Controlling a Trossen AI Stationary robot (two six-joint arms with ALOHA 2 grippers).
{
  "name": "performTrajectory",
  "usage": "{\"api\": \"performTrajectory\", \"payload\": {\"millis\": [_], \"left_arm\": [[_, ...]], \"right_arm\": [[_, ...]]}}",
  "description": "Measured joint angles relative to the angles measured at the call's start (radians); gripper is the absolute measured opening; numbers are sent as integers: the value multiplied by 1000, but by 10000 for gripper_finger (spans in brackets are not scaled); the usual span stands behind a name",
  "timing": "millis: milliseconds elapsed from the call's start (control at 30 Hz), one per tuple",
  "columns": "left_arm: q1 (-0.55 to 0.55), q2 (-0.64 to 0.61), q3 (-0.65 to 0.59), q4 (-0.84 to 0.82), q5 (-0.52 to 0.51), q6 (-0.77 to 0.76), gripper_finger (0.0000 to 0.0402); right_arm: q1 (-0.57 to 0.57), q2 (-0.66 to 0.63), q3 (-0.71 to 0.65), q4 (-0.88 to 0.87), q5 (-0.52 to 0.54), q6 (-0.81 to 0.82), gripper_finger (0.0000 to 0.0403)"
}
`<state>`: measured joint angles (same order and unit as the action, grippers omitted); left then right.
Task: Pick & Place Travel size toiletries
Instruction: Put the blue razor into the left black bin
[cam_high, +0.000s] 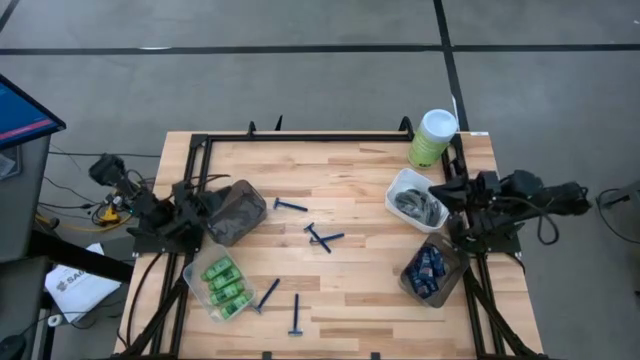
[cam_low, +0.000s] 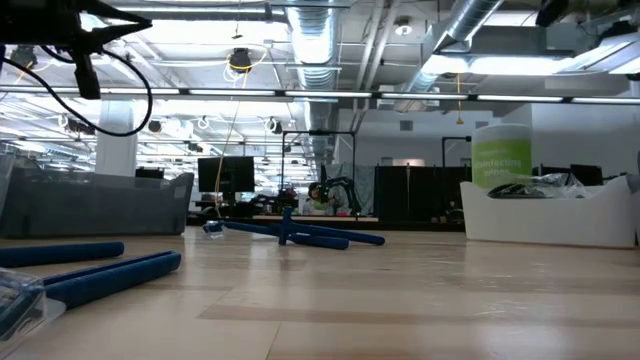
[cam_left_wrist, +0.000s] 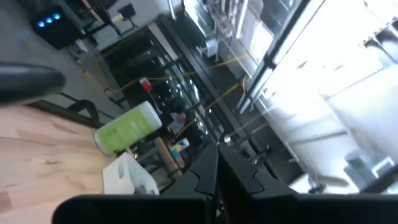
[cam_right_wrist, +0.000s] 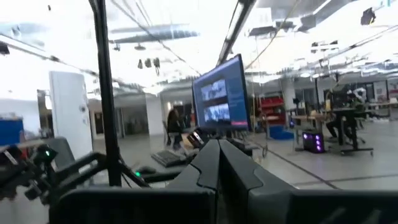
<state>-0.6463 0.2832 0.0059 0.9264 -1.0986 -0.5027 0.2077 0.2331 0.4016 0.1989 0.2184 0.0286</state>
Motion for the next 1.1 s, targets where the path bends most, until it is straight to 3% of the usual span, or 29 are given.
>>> {"api": "performTrajectory", "payload": {"millis": [400, 667, 833, 1100], "left_arm": [[93, 0, 49, 31, 227, 31, 2], [99, 39, 172, 27, 270, 189, 9], [98, 142, 246, 23, 324, 260, 48], [98, 399, 414, -88, 348, 271, 151]], "right_arm": [[-14, -161, -250, 199, -7, 63, 0], [-14, -228, -326, 190, -2, 57, 0], [-14, -226, -393, 203, 11, 130, 0], [-14, -228, -394, 170, 16, 149, 0]]}}
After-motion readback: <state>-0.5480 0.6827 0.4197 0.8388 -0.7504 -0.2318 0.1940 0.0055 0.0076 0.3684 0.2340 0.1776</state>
